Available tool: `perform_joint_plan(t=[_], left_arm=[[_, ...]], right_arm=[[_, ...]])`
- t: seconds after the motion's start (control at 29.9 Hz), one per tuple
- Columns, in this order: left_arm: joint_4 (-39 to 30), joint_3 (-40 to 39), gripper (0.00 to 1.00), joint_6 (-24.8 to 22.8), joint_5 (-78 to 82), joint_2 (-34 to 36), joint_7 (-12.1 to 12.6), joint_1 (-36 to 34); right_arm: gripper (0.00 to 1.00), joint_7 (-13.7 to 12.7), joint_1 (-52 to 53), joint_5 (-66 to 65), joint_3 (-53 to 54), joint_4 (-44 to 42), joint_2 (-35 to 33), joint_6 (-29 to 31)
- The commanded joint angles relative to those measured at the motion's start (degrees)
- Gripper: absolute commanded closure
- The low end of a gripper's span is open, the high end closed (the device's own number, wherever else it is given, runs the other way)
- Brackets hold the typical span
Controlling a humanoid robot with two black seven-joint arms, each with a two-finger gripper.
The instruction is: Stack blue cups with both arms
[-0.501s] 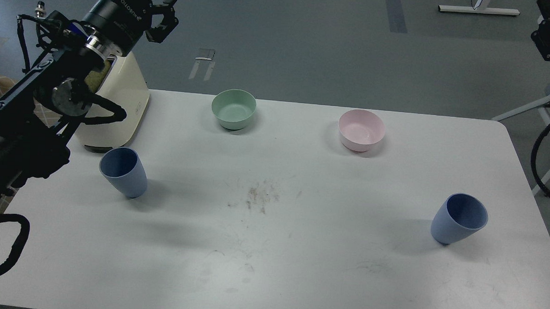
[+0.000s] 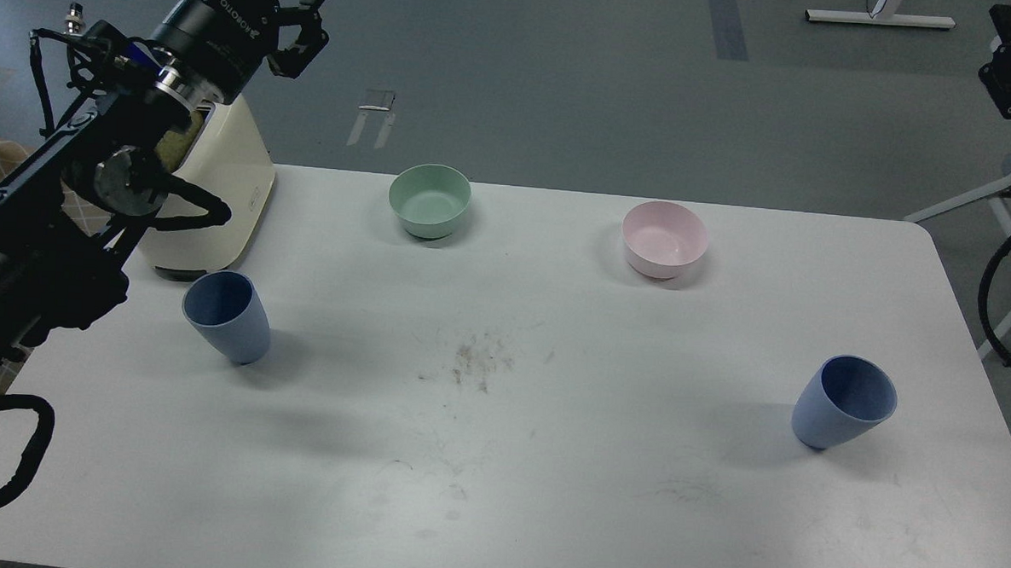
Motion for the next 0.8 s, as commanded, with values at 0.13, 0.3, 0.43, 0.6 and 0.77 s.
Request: perform_joint_plan(t=[0.13,0.3,0.43,0.6,0.77], left_arm=[[-0.06,0.0,0.02,-0.11,2.34,0.96,-1.79,0.08],[-2.07,0.17,0.02,-0.11,7.96,3.33,-6.54,0.52],[-10.13,1.92,0.03,-0.11,14.46,10.34,-6.63,5.86],[-20.7,1.93,0.03,0.5,24.47,19.76,-6.98,13.17],[-25.37,0.96,0.03,2.34,39.24,25.3,-9.32,17.92]], right_arm=[[0.0,0.0,0.06,-0.01,0.05,0.03,0.0,0.0],[0.0,0.0,0.06,-0.01,0.14,-0.06,-0.35,0.0],[0.0,0.0,-0.03,-0.01,0.32,-0.06,-1.4,0.0],[0.0,0.0,-0.82,0.87,0.32,-0.06,-2.11,0.0],[0.0,0.0,-1.52,1.84,0.32,0.11,-2.37,0.0]])
